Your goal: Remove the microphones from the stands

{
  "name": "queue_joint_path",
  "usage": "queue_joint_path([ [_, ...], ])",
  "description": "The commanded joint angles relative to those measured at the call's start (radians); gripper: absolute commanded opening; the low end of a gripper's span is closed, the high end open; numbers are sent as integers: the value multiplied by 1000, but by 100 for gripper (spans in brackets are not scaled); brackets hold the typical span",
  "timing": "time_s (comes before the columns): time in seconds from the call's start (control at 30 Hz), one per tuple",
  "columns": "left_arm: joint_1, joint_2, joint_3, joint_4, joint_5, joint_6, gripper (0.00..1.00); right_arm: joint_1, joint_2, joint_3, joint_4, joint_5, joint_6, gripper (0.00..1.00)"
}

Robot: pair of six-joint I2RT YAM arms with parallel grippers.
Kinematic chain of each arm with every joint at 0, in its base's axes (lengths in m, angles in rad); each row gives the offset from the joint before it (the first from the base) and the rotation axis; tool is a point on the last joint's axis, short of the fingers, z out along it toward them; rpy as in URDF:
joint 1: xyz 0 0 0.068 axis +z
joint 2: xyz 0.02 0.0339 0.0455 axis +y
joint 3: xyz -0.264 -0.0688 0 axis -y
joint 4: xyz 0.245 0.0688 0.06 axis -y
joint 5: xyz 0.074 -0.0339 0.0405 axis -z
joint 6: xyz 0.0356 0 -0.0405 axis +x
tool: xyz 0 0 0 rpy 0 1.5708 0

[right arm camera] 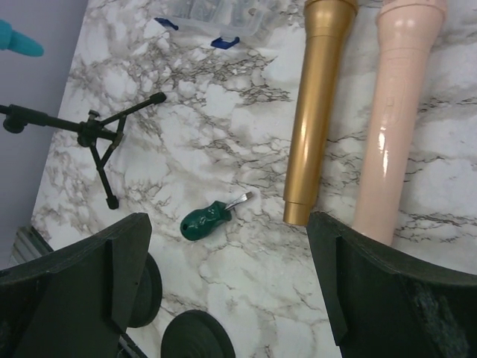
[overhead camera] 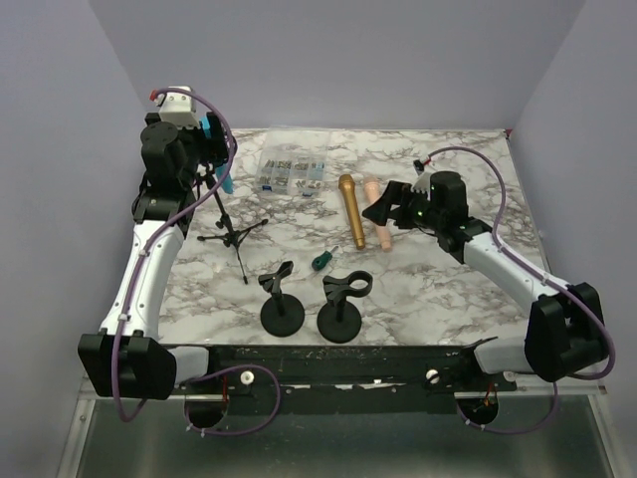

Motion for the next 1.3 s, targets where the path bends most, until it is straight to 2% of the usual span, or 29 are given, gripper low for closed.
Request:
queue_joint_path([
  [0.0, 20, 5, 24, -11, 41, 13, 79, 54, -40, 49, -77, 54, 5, 95],
  [0.03, 23, 5, 27, -22, 41, 8, 76, 62, -44, 53, -83, 60, 5, 95],
  [0.23, 51, -17, 17, -35, 122, -35, 42, 98, -60, 82, -123, 92, 8, 95],
  [0.4, 84, -30, 39, -34, 164, -52, 30, 113, -75, 108, -151, 112, 7, 95],
  [0.67, 64, -2, 146, -102, 135, -24, 20, 117, -108, 138, -206, 140, -11, 95],
  [0.8, 16, 32, 244, -166, 101, 15, 14, 116, -117, 143, -222, 147, -17, 95],
  [0.93, -14, 41, 373, -253, 61, 44, 5, 117, -120, 144, -228, 143, -17, 95],
  [1.1, -57, -18, 499, -287, -25, 82, 0, 117, -121, 144, -229, 144, -13, 95],
  [1.27, -89, -124, 489, -264, -5, 96, 0, 121, -119, 144, -224, 140, -3, 95],
])
